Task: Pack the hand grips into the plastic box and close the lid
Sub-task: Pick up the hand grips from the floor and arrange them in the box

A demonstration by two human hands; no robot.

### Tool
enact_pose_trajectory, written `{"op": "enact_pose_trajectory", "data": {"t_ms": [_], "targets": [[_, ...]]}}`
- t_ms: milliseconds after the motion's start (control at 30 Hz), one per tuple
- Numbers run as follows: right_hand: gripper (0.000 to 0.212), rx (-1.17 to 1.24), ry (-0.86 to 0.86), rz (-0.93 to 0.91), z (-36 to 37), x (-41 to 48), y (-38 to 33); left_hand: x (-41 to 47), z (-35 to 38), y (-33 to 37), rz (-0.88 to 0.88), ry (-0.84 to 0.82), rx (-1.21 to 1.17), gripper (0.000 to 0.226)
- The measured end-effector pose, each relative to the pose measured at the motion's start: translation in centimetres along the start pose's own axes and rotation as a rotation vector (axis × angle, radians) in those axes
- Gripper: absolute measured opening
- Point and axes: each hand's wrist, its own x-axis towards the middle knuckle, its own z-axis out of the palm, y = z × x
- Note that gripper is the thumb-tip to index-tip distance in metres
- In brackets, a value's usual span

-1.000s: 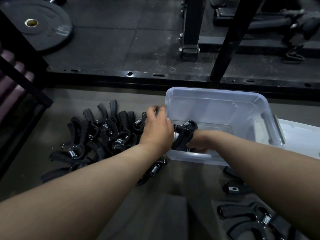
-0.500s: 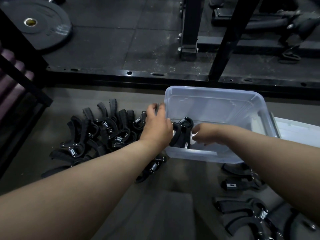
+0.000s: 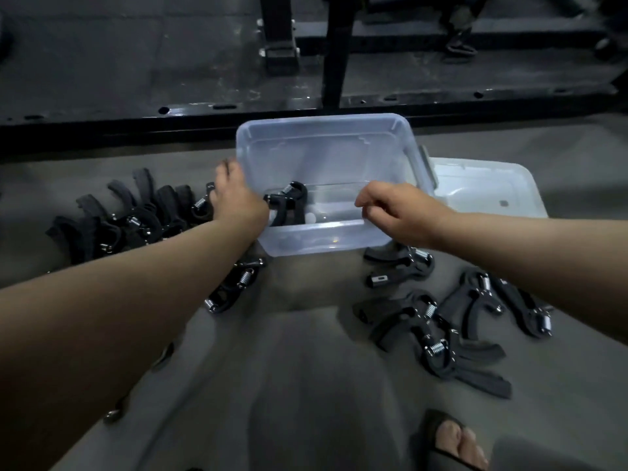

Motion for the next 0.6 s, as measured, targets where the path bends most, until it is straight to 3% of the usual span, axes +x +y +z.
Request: {"op": "enact_pose_trajectory", "data": {"t_ms": [100,200,267,333,433,600], "targets": [[0.026,-0.213,0.093,-0.318,-1.0,-2.8,0.2,0.0,-0.3,-0.7,0.039,-0.021,0.013,0.075],[0.021,-0.34,-0.094,-0.504,-0.4,-5.0,0.9,0.5,-0.6,-1.0,0.059,-0.052,0.011,0.073],[0.024,-0.467,-0.286,-0.511,1.4,-6.0,1.8,0.6,-0.7,-1.0,0.071,-0.07,0.002,0.075],[0.032,-0.615,-0.452,-0.338,3.4,-6.3,3.0,0.5,-0.7,-1.1,0.06,-0.086,0.002,0.078],[0.048,-0.665,-0.649,0.081,6.1,-5.6,4.6,0.5,-0.7,-1.2,0.051,-0.084,0.028,0.077],[0.081,-0.702,-0.665,0.228,8.5,-3.2,5.4,0.8,-0.7,-1.2,0.07,-0.078,0.015,0.075]]}}
